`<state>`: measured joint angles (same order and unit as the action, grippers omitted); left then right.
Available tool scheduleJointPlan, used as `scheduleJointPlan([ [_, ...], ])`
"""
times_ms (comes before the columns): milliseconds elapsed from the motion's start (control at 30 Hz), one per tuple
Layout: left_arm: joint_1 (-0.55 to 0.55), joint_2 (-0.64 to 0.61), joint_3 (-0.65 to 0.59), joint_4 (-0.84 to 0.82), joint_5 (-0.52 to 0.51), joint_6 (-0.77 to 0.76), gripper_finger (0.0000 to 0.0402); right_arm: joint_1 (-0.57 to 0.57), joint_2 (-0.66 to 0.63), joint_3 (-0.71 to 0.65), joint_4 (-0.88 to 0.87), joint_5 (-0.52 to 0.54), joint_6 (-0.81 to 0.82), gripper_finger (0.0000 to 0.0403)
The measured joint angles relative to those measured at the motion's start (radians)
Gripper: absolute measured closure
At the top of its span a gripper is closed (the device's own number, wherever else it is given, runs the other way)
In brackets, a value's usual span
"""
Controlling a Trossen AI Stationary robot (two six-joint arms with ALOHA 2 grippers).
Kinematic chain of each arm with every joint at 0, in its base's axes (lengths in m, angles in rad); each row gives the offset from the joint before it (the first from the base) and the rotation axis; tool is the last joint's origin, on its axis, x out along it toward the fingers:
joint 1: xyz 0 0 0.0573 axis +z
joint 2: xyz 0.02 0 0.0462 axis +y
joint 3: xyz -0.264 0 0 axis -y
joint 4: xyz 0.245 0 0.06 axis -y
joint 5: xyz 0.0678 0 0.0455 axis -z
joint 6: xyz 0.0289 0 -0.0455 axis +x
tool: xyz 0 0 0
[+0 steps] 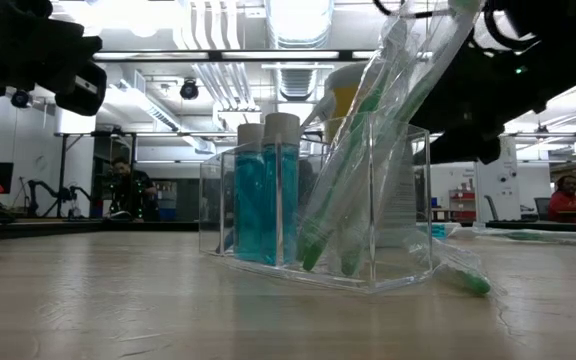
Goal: Pick & Place toothbrushing station
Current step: Move the yellow disinfectant wipes to the top center of the table
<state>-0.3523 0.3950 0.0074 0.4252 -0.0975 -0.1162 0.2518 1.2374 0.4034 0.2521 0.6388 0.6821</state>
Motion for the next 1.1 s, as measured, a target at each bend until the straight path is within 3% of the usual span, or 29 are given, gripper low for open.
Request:
scheduleJointPlan([
  [400, 0.0, 0.0, 0.0, 0.0, 0.0, 0.0, 0.0316, -0.245, 0.066, 0.0, 0.159, -0.236, -0.156, 0.0048],
  [700, 0.0, 0.0, 0.0, -0.004, 0.0, 0.0, 0.0316, -0.444, 0.237, 0.083, 0.258, -0.476, -0.23, 0.0048],
  [1100, 0.0, 0.0, 0.0, -0.011, 0.0, 0.0, 0.0316, -0.594, 0.46, 0.318, 0.252, -0.554, -0.295, 0.0048],
])
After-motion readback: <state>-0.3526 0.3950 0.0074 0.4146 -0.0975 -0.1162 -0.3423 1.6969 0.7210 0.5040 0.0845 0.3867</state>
